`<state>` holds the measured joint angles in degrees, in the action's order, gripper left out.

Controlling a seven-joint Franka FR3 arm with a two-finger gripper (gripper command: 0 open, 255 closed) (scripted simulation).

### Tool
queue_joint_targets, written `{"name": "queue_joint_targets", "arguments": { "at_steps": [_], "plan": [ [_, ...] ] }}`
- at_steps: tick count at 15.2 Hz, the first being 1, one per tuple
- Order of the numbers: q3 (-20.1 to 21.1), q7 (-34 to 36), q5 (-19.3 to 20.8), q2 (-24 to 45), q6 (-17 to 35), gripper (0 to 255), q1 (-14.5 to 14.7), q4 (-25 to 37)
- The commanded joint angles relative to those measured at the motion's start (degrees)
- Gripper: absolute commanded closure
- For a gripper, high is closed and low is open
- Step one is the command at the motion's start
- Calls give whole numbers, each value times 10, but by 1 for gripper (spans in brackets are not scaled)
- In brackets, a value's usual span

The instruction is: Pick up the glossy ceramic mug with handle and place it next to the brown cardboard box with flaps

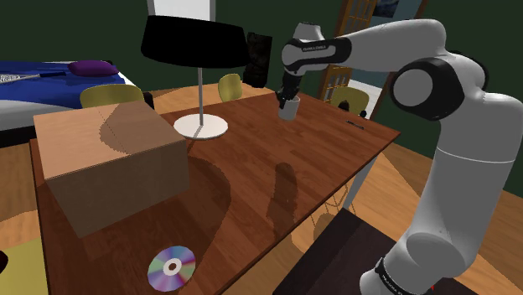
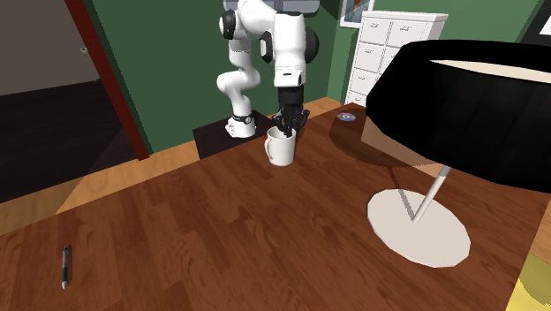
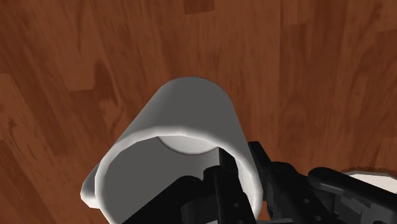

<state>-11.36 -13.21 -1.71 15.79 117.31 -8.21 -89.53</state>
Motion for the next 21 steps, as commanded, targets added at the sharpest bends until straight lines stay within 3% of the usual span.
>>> {"name": "queue_joint_targets", "arguments": {
  "at_steps": [1,21],
  "plan": [
    [0,0,0,1,-17,255,0,18],
    [-2,-4,-7,31,-186,255,-10,217]
  ]
}}
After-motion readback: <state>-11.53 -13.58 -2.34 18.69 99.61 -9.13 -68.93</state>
